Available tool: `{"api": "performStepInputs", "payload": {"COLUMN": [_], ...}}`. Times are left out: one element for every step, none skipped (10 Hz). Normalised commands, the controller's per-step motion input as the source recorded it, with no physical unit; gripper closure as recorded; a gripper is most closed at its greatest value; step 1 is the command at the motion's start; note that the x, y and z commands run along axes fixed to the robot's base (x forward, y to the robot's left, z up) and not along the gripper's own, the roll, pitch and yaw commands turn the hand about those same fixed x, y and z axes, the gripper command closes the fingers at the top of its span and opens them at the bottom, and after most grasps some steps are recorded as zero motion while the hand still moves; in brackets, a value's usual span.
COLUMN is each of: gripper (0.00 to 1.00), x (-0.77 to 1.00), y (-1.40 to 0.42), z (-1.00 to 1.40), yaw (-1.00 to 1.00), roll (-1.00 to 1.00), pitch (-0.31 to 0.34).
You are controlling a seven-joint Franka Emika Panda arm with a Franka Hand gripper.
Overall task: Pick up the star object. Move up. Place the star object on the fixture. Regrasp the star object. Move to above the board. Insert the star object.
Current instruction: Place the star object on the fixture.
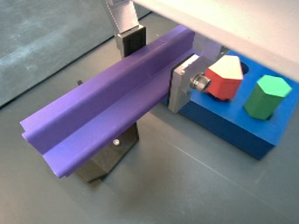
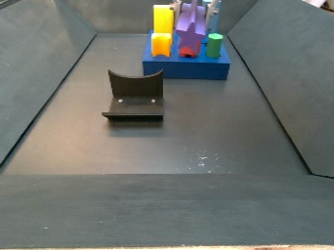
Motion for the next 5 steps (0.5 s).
{"api": "performStepInputs", "payload": {"gripper": [1.00,1.00,1.00,1.00,1.00], "x": [1.00,1.00,1.00,1.00,1.00], "y": [0.13,0.15,0.15,0.12,0.11], "z": [0.03,0.03,0.03,0.01,0.01], "yaw": [0.17,0.16,0.13,0.11,0.10], "roll": [-1.00,-1.00,-1.00,-1.00,-1.00], "pitch": [0.048,0.053,0.064,0.083,0.093]}}
